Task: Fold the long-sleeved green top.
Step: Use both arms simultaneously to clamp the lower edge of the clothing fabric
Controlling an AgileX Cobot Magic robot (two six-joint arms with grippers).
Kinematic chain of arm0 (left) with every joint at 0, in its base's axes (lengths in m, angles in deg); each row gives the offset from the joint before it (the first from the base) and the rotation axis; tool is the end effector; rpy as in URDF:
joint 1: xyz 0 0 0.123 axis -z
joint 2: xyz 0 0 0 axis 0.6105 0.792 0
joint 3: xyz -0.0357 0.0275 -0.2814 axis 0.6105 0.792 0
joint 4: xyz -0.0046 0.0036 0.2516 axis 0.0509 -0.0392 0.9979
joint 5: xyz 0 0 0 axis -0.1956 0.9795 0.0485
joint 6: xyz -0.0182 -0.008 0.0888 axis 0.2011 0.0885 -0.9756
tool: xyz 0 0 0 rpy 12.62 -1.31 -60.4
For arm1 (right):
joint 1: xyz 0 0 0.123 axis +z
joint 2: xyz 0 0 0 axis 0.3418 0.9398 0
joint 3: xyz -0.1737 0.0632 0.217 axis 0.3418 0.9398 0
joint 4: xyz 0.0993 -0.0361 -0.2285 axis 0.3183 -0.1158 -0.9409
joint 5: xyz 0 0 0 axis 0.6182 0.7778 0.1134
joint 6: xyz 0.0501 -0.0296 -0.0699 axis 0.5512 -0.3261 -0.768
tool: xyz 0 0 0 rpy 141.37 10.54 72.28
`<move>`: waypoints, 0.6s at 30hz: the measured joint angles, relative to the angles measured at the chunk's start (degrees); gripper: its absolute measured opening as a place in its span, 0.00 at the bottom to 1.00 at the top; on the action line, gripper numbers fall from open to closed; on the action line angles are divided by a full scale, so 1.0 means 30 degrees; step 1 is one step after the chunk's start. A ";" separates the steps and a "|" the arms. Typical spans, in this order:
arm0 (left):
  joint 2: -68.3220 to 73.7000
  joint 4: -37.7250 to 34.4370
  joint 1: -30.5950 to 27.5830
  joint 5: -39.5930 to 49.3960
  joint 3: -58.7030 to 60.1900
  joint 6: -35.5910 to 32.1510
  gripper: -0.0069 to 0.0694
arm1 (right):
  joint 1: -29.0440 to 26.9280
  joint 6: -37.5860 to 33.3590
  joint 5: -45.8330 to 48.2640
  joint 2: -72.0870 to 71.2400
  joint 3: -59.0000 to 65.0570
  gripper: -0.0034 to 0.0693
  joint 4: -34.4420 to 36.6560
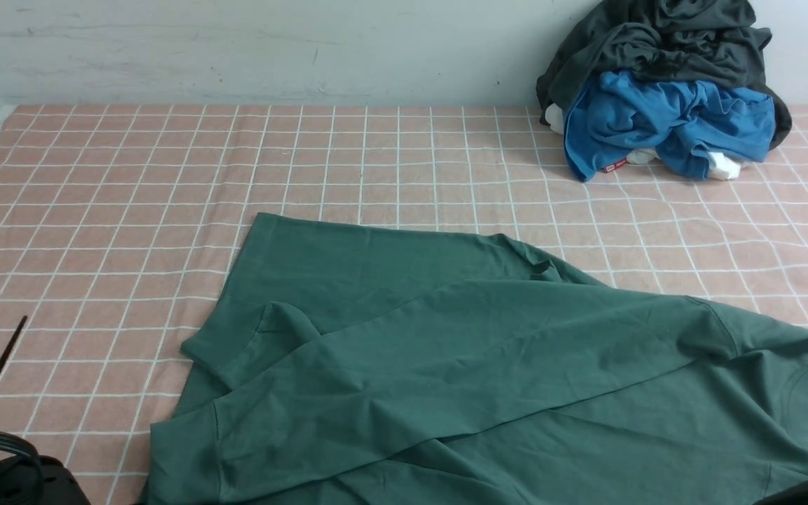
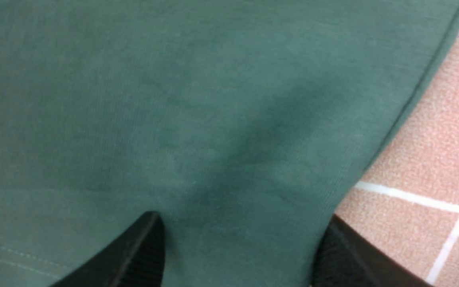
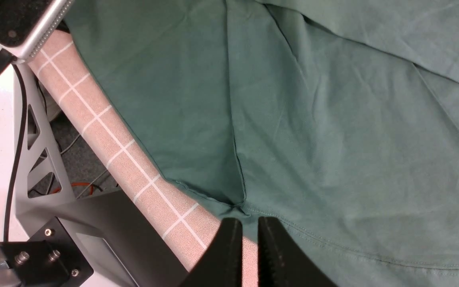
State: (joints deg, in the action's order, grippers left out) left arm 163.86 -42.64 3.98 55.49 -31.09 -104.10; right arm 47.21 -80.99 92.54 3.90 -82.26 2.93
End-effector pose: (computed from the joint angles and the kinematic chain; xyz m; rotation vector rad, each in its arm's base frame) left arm 0.1229 -0.1003 0.1486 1.9653 2.3771 0.1083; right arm 0.0868 0.0819 0.3344 -0.9751 2.4767 0.5907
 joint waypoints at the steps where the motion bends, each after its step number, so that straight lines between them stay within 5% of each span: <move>1: 0.0000 0.0039 0.0000 -0.0022 0.0000 -0.0017 0.69 | 0.0000 0.0000 0.0000 0.0000 0.0000 0.12 0.0000; 4: 0.0000 0.0189 0.0000 -0.0087 0.0000 0.0214 0.66 | 0.0000 0.0000 0.0000 0.0000 0.0000 0.12 0.0000; 8: 0.0000 0.0491 0.0000 -0.0083 0.0000 0.1290 0.50 | 0.0000 0.0000 0.0000 0.0000 0.0000 0.12 0.0000; 14: 0.0068 0.0865 0.0000 -0.0141 0.0059 0.1855 0.15 | 0.0000 0.0000 0.0000 0.0000 0.0000 0.12 -0.0155; 18: -0.0040 0.0987 0.0000 0.0354 -0.0332 0.1999 0.10 | 0.0000 0.0000 0.0000 0.0000 0.0000 0.12 -0.0598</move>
State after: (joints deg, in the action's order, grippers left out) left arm 163.74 -39.68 3.98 56.55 -32.09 -98.10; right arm 47.21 -80.99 92.54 3.90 -82.26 1.14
